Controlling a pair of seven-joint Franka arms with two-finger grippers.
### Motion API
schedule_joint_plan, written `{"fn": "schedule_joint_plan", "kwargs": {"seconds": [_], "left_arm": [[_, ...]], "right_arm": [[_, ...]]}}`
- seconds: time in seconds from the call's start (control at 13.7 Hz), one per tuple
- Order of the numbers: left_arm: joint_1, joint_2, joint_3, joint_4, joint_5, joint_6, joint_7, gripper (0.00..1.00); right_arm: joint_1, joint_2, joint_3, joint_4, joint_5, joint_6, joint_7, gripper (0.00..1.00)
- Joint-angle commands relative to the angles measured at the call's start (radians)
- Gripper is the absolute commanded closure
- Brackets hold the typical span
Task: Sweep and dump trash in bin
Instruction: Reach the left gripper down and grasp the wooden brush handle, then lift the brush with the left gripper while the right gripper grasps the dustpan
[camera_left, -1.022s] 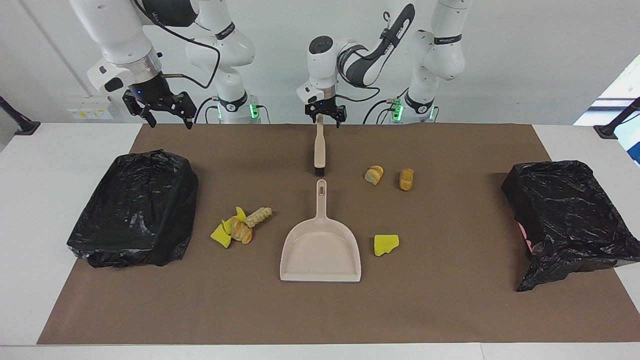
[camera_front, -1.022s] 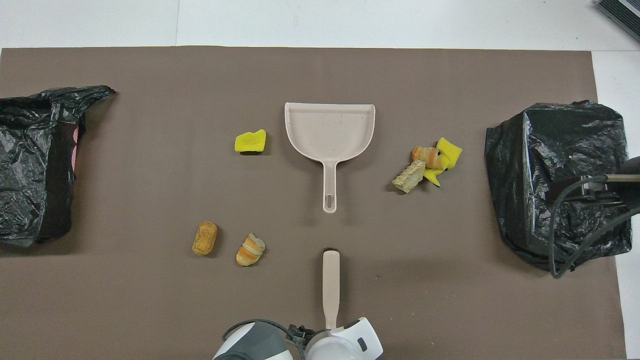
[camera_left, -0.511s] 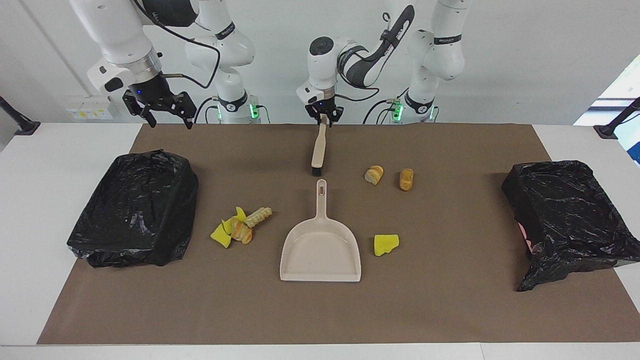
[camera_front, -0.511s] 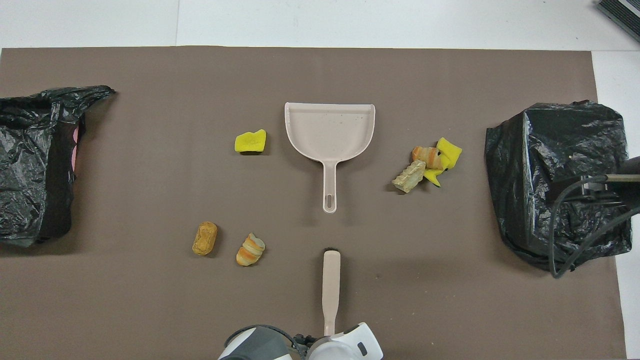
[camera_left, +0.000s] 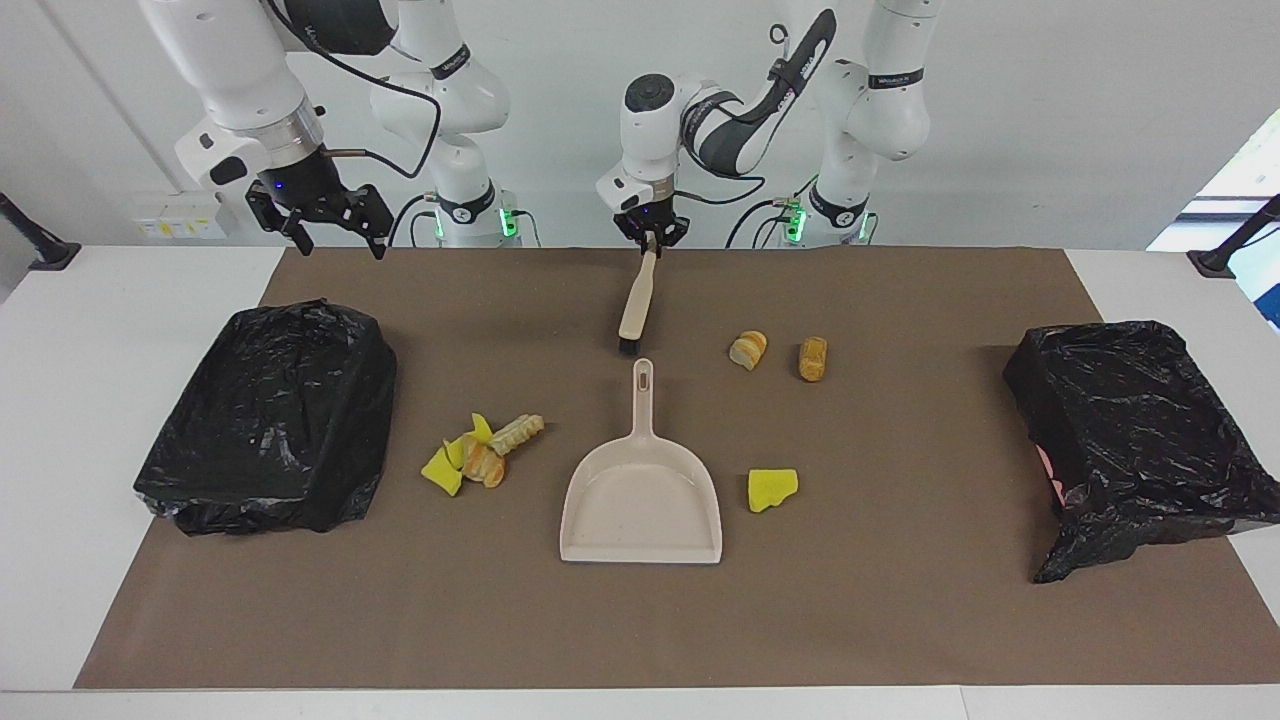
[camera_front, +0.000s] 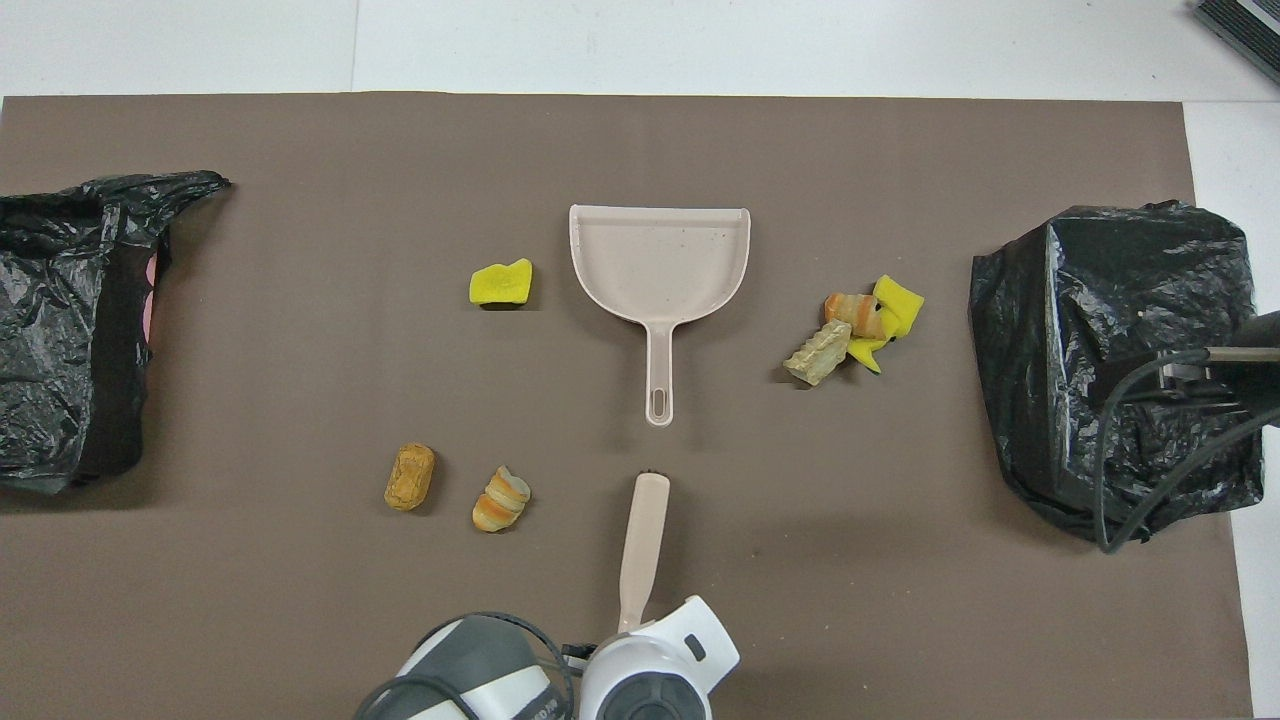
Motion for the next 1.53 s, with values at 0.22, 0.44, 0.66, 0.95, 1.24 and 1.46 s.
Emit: {"fn": "schedule_joint_plan", "kwargs": {"seconds": [0.22,0.44,0.66,0.95,1.24,1.46], "left_arm": [[0.317,-0.052,-0.005,0.056,0.023,-0.12,0.068,1.0],[0.413,-0.074,-0.005,0.074,0.081,-0.247,0.057,1.0],[0.488,-0.084,-0.005,0.067,0.124,-0.328,0.015,1.0],[0.546,-0.138,-0.006,-0.019,0.126,-0.315,-0.083,1.0],[0.527,-0.172,-0.017,-0.085,0.121,-0.31,-0.297,1.0],[0.47,-0.169,-0.017,-0.119,0.03,-0.287,-0.416,1.0]], "right_arm": [[0.001,0.098,0.088,0.092,0.024,0.015,0.115,0.0],[0.001,0.221,0.198,0.181,0.024,0.086,0.248,0.0],[0.015,0.393,0.281,0.299,0.022,0.167,0.374,0.0],[0.158,0.53,0.28,0.295,0.024,0.293,0.466,0.0],[0.225,0.604,0.281,0.279,0.03,0.405,0.543,0.0],[0.251,0.627,0.281,0.183,0.019,0.499,0.531,0.0]]}}
